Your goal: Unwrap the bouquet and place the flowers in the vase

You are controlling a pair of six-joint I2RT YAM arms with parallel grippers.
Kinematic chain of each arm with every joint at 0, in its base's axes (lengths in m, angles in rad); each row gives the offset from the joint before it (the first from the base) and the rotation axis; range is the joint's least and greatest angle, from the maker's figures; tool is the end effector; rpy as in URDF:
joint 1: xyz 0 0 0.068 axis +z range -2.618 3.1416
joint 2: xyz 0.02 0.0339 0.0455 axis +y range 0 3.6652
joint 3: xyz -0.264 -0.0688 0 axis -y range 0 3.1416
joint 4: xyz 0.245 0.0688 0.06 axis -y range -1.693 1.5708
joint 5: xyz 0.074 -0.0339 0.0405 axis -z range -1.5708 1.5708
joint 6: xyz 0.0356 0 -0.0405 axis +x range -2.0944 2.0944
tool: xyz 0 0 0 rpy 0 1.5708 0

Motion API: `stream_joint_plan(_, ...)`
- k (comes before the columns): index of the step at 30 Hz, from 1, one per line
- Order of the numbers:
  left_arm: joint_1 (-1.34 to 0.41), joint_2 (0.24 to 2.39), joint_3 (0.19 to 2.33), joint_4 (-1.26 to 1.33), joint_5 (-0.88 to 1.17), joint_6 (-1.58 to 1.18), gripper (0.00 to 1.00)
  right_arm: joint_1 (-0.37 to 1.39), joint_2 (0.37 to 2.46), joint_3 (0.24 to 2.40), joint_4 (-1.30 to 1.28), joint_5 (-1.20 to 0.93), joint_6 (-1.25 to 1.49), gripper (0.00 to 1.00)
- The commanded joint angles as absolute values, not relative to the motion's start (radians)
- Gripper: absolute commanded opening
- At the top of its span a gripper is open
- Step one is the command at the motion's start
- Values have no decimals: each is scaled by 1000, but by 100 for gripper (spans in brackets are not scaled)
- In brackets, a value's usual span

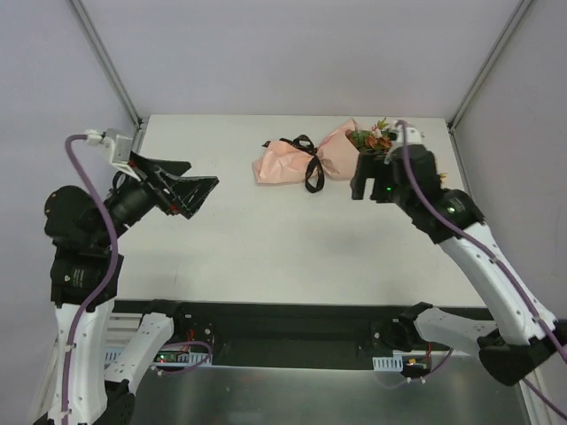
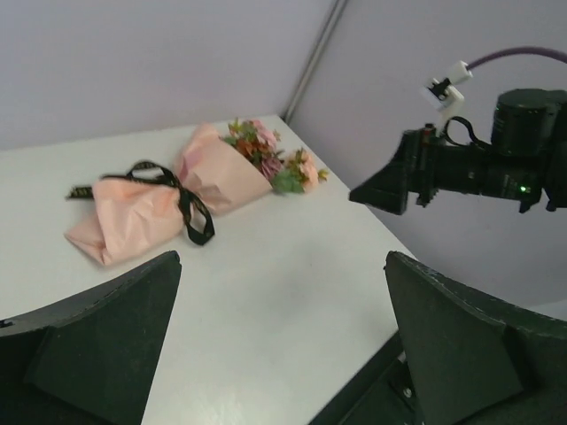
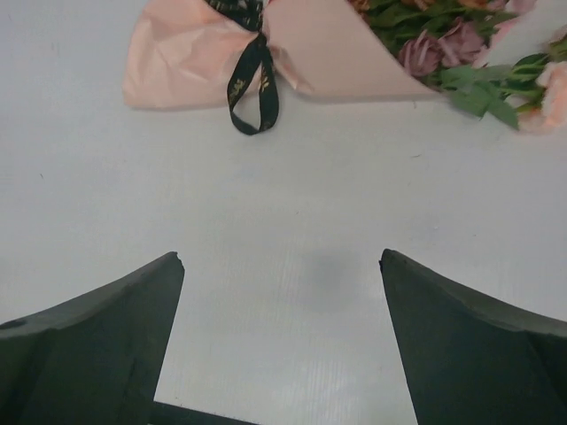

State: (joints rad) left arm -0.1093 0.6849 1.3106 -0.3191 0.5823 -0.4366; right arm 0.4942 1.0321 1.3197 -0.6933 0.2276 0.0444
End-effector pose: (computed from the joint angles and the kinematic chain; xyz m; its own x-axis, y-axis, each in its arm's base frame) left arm 0.0753 -0.0280 0.5039 0.0130 -0.3567 -0.9341 0.6817 0.6866 -0.2527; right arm 0.1819 0.0889 0.4242 -0.3595 -0.1446 -0.9219 -0.2639 0.9634 -0.0482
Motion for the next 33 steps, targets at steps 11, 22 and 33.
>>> stream_joint_plan(11, -120, 952, 983, -318, 791, -477, 93, 773, 1763, 1625, -653, 106, 118, 96)
stream_joint_plan(22, -299, 983, 746, -154, 644, -555, 79, 598, 1965, 1791, -397, 87, 112, 70)
stream_joint_plan(33, -321, 836, 655, -140, 663, -621, 78, 462, 2339, 2081, -87, -150, 324, 56)
